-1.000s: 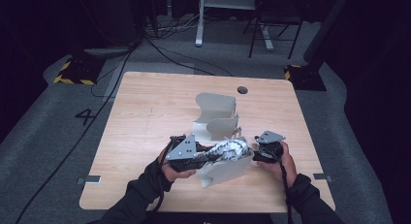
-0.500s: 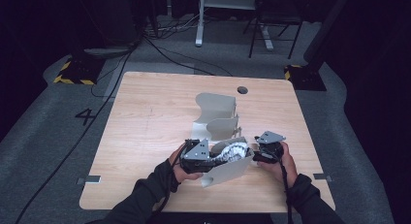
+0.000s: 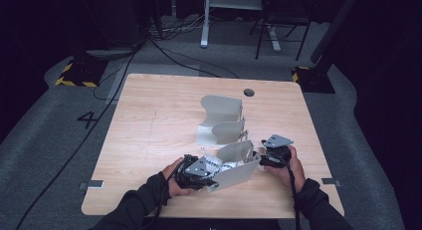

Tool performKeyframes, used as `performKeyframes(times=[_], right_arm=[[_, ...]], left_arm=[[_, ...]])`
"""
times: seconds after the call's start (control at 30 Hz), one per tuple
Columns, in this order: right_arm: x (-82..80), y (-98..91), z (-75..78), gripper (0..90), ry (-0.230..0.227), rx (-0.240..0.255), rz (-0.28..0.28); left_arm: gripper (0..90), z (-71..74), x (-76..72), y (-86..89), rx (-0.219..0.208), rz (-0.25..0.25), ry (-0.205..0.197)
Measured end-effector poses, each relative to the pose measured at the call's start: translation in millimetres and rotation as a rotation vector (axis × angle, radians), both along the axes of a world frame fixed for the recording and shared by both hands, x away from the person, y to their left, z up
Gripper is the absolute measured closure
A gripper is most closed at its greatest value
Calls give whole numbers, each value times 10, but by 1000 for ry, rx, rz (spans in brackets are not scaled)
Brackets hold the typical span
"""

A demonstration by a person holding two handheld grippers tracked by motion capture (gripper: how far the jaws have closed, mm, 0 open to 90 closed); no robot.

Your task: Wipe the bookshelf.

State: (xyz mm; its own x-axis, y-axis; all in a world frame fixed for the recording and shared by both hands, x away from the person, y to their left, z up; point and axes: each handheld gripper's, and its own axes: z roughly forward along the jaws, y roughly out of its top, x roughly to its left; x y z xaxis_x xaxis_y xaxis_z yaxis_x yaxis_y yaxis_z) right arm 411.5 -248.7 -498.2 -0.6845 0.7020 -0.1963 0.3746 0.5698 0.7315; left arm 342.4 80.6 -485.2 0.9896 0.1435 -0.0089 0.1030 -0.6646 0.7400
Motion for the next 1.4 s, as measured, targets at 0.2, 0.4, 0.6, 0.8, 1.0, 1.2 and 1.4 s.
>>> performKeyframes(times=[0.2,0.4,0.6,0.8,1.0,1.2,1.4], right_arm=[[-1,6,1,399,-3,-5,1],[0,7,-2,399,-3,-1,2],[0,8,-2,399,-4,0,3],[1,6,-5,399,-2,5,2],[0,5,-5,399,-4,5,3],[1,5,-5,399,-4,5,4],[0,7,-6,399,-4,5,3]], left_arm=[[785,146,-40,-1,-72,18,-41],[786,435,-67,-71,-186,4,-111],[786,719,-26,-129,-306,-4,-166],[787,825,27,-241,-353,-25,-177],[788,657,89,-300,-310,-18,-142],[788,441,106,-325,-242,-15,-93],[789,242,132,-377,-179,-19,-46]])
